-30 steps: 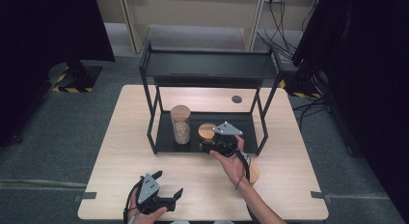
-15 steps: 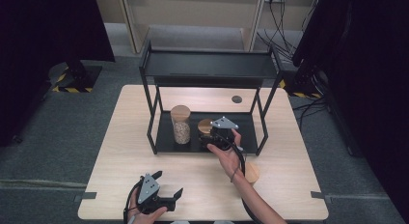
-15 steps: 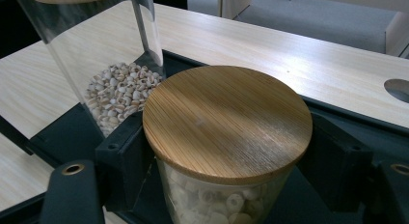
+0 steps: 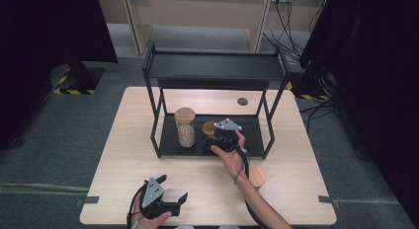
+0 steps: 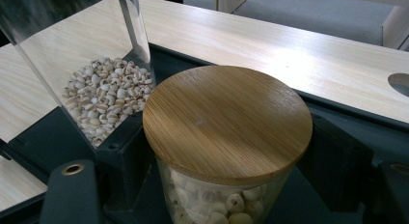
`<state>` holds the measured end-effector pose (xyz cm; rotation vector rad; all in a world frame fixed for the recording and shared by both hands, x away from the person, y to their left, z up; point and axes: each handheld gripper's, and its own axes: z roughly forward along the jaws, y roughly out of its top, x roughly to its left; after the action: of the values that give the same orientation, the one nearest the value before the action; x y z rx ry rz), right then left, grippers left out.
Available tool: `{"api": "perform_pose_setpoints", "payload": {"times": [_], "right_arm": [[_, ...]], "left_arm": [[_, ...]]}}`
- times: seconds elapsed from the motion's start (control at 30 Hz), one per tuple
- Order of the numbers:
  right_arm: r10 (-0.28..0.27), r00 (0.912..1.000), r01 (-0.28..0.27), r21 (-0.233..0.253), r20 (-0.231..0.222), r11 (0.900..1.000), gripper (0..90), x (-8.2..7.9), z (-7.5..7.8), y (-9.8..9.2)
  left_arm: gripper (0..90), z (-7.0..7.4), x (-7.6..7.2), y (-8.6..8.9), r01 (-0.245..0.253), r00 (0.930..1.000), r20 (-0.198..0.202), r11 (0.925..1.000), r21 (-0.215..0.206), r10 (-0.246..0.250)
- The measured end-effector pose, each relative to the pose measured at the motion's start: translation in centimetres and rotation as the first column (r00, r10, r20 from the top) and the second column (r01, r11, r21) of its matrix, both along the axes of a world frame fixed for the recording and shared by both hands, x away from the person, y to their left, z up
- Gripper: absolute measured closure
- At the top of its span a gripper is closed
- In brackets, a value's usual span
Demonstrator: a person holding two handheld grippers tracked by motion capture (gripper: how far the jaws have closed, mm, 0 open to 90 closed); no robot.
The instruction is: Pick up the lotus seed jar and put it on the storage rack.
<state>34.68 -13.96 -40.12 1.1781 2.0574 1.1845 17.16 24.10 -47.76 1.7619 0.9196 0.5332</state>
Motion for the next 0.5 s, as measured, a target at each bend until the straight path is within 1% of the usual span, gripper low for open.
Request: {"api": "perform_pose_setpoints", "payload": {"times": [0.13, 0.23, 0.5], "right_arm": [[0.008, 0.9999, -0.008, 0.009, 0.007, 1.000, 25.4, 0.14, -0.22, 0.08], [0.013, 0.9999, -0.013, -0.001, 0.006, 1.000, 25.4, 0.31, -0.28, 0.35], [0.018, 0.9998, -0.018, -0.007, 0.000, 1.000, 25.4, 0.64, -0.70, 0.76]], "left_arm": [[2.9, 0.00, 0.04, 0.01, 0.002, 1.0000, -0.003, 1.0000, 0.001, -0.002], [2.8, -0.01, 0.04, 0.00, 0.002, 1.0000, -0.003, 1.0000, 0.001, -0.002], [2.9, -0.01, 0.04, 0.00, 0.002, 1.0000, -0.003, 1.0000, 0.001, -0.002]]}}
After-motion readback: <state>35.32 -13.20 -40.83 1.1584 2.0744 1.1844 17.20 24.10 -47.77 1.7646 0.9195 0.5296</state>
